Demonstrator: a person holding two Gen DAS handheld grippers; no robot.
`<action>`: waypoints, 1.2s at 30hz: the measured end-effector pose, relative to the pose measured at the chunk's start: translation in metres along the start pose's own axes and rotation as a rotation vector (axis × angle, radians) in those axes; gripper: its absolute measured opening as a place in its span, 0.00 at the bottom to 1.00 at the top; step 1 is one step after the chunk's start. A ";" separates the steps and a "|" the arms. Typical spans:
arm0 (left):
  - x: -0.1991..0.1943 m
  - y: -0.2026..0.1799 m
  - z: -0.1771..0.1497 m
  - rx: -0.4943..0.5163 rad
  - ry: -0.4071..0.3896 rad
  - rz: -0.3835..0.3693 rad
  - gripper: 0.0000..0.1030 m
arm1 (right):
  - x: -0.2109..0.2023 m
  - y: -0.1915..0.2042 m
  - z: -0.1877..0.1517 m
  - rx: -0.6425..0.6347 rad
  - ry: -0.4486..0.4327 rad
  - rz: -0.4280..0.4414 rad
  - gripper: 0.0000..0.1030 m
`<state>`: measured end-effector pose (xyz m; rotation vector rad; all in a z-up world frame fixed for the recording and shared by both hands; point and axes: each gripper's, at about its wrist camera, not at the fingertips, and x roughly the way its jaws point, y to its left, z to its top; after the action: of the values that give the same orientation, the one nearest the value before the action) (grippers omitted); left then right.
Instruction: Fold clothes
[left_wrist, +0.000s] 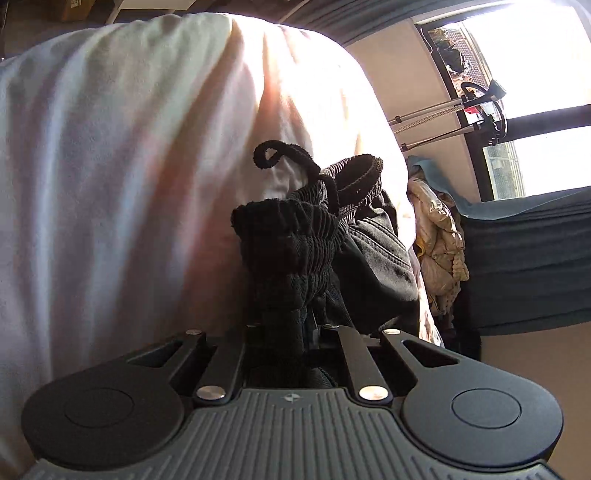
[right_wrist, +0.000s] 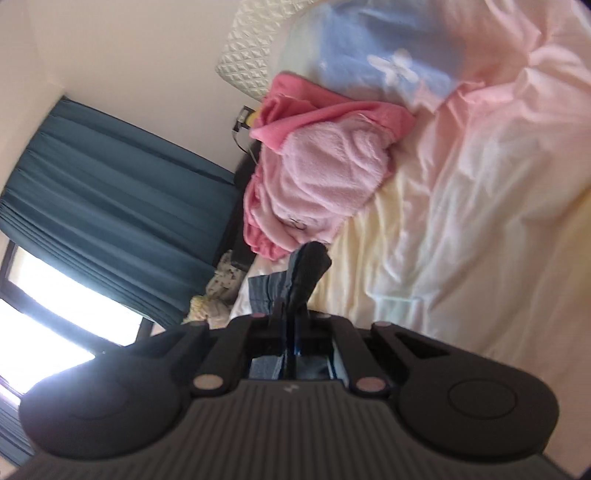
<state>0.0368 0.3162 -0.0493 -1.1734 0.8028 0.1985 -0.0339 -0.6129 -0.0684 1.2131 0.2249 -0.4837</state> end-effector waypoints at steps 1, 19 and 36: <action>0.004 0.007 -0.002 -0.006 0.013 0.004 0.10 | -0.002 -0.022 -0.003 0.013 0.030 -0.060 0.05; -0.060 -0.056 -0.032 0.490 -0.148 0.057 0.77 | -0.037 0.033 -0.050 -0.390 -0.096 -0.277 0.64; 0.096 -0.231 -0.175 1.137 -0.019 0.005 0.80 | 0.044 0.121 -0.233 -0.640 0.204 -0.002 0.64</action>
<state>0.1486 0.0439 0.0335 -0.0940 0.7242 -0.2348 0.0824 -0.3735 -0.0656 0.6319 0.5123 -0.2552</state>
